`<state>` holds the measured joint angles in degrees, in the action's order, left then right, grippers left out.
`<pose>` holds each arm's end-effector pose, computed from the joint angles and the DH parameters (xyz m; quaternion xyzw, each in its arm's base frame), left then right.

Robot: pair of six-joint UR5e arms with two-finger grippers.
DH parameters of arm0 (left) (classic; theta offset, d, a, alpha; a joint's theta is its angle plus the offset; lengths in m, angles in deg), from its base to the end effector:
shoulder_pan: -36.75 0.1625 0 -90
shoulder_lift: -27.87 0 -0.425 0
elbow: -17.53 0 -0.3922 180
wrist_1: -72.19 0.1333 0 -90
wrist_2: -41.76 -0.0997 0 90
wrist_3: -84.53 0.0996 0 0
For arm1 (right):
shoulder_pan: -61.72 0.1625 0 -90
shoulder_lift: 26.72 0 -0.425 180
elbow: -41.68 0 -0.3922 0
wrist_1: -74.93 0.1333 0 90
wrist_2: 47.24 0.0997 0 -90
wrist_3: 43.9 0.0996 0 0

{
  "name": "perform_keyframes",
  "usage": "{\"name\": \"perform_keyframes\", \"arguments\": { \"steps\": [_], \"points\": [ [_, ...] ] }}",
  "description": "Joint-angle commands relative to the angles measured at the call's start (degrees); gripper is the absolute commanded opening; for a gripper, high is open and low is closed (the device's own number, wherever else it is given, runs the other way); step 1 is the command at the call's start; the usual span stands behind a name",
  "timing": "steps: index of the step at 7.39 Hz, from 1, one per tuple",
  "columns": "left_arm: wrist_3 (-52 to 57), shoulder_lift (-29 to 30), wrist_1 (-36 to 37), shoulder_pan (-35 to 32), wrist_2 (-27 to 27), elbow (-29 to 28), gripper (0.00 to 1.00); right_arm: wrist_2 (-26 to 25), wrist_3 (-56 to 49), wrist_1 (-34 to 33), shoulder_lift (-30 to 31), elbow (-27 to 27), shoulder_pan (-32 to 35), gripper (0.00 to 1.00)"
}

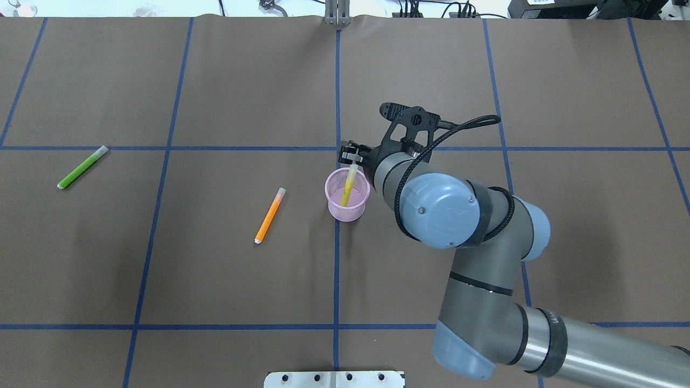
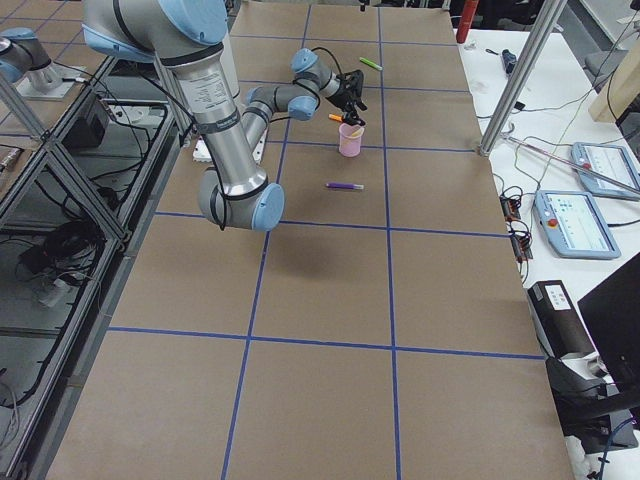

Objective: Collect pens into pen holder
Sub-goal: 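Carry the yellow marker over the pink cup and drop it in, then withdraw the right gripper while the left gripper grasps the green marker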

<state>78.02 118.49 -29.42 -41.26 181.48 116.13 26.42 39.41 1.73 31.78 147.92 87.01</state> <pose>0.0494 -0.5086 0.5494 0.0954 0.4345 0.1186 0.8877 -0.4871 -0.4086 0.1857 0.2611 -0.4749 0.2101 0.8137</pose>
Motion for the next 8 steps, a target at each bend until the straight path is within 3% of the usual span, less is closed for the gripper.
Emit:
{"name": "perform_keyframes", "arguments": {
  "steps": [1,3,5,6,8],
  "points": [
    [-0.4,1.8,-2.1,8.3,-8.4,0.3,0.98,13.6,-0.4,0.1,6.8,4.9,7.6,0.68],
    [1.3,4.4,-1.9,17.2,-20.0,-0.6,0.95,26.9,-4.0,0.0,8.9,4.9,14.3,0.67],
    [5.6,13.0,1.9,19.6,-20.0,-9.3,0.93,39.2,-11.4,-0.1,13.9,4.5,20.6,0.67],
    [8.6,16.8,6.7,19.7,-19.9,-12.2,0.87,42.4,-14.2,-0.2,15.8,4.4,22.7,0.67],
    [14.2,17.8,9.1,19.7,-19.5,-15.3,0.82,43.4,-15.0,-0.6,18.0,4.4,23.0,0.67]
  ]
}}
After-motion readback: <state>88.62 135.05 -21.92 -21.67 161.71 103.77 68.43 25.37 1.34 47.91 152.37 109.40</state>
